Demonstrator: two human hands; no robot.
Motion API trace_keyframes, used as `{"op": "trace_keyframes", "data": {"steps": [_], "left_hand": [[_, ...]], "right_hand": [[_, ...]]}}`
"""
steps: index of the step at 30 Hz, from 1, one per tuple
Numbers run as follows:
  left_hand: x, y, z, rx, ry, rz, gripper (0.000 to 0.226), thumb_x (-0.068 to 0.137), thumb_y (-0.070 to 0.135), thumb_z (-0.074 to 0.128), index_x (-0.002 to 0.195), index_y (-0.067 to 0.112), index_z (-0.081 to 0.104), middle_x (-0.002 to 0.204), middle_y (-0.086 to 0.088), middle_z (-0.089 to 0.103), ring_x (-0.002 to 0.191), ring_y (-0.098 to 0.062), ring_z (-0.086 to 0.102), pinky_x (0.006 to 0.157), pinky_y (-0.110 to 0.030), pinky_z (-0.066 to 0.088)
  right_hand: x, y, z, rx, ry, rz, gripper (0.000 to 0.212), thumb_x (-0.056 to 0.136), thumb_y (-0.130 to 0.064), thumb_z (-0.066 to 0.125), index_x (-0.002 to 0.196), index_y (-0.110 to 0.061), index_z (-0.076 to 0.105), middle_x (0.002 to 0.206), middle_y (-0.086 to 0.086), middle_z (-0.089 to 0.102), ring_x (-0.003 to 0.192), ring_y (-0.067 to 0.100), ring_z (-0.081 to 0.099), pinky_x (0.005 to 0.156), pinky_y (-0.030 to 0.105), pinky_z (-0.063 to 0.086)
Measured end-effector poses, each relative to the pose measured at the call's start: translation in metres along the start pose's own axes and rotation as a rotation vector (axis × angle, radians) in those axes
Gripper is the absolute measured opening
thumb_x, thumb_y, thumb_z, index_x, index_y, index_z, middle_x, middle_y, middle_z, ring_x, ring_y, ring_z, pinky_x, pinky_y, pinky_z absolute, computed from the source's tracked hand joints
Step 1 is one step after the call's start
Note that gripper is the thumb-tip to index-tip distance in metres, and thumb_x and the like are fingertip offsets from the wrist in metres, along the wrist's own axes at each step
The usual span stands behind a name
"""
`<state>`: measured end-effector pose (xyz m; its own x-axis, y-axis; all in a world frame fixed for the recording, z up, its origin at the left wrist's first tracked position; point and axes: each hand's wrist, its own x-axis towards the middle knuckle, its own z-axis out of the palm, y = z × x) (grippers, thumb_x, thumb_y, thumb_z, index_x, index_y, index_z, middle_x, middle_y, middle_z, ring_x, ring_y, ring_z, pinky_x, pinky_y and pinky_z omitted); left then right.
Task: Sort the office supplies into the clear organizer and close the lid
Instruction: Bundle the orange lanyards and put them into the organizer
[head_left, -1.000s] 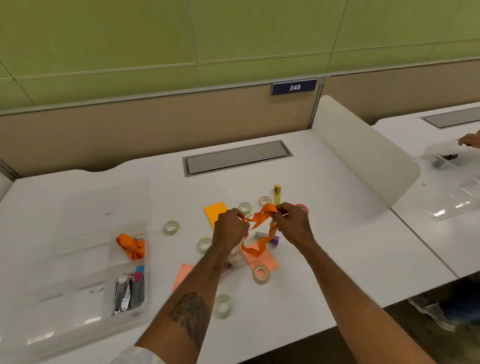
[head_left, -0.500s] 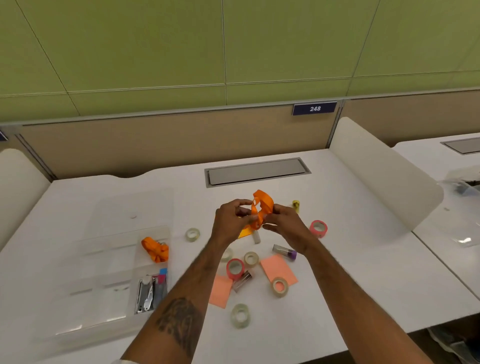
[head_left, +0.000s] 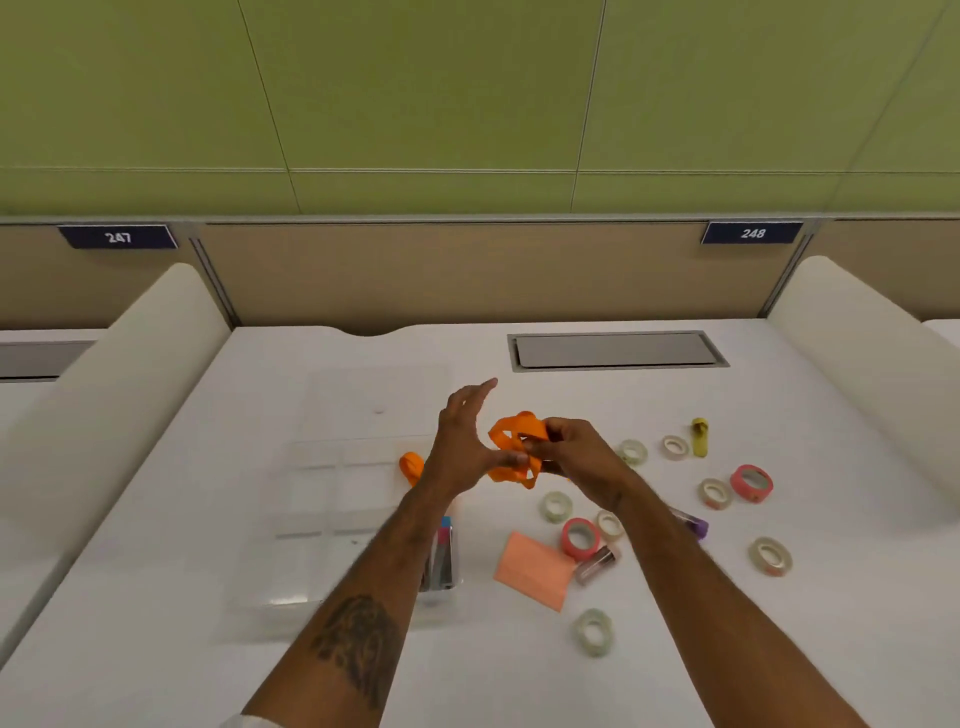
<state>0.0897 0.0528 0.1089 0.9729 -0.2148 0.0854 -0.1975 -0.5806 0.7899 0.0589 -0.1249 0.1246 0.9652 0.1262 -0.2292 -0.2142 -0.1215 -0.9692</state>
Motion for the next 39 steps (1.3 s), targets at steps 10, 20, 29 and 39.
{"op": "trace_keyframes", "data": {"steps": [10, 20, 29, 39], "left_hand": [[-0.022, -0.061, -0.072, -0.492, -0.272, -0.270, 0.050, 0.095, 0.028, 0.059, 0.143, 0.023, 0.043, 0.135, -0.005, 0.055, 0.120, -0.028, 0.057, 0.101, -0.050, 0.049], [-0.014, -0.094, -0.090, -0.956, -0.052, -0.600, 0.020, 0.098, 0.012, 0.046, 0.104, 0.009, 0.064, 0.100, -0.014, 0.067, 0.097, -0.026, 0.062, 0.090, -0.042, 0.053], [-0.004, -0.096, -0.106, -1.081, -0.323, -0.626, 0.010, 0.075, 0.004, 0.038, 0.078, 0.007, 0.046, 0.087, -0.012, 0.049, 0.073, -0.016, 0.046, 0.068, -0.025, 0.041], [0.015, -0.152, -0.077, -0.047, -0.005, -0.364, 0.045, 0.101, 0.039, 0.044, 0.144, 0.025, 0.041, 0.156, -0.002, 0.034, 0.143, -0.022, 0.031, 0.114, -0.038, 0.028]], "right_hand": [[0.037, -0.016, 0.098, -0.062, 0.060, -0.075, 0.039, 0.089, -0.002, 0.062, 0.124, -0.018, 0.059, 0.103, 0.012, 0.069, 0.096, 0.026, 0.069, 0.080, 0.031, 0.058], [0.058, 0.005, 0.166, -0.684, -0.048, -0.108, 0.068, 0.090, -0.025, 0.066, 0.149, -0.026, 0.030, 0.143, 0.005, 0.048, 0.129, 0.025, 0.045, 0.105, 0.033, 0.038], [0.079, 0.010, 0.166, -0.775, 0.123, -0.085, 0.014, 0.086, -0.021, 0.067, 0.093, -0.010, 0.064, 0.084, 0.005, 0.065, 0.077, 0.020, 0.059, 0.064, 0.023, 0.041], [0.099, 0.013, 0.148, -0.689, 0.166, 0.037, 0.014, 0.090, -0.026, 0.064, 0.090, -0.012, 0.067, 0.085, 0.007, 0.070, 0.078, 0.021, 0.067, 0.075, 0.031, 0.055]]}}
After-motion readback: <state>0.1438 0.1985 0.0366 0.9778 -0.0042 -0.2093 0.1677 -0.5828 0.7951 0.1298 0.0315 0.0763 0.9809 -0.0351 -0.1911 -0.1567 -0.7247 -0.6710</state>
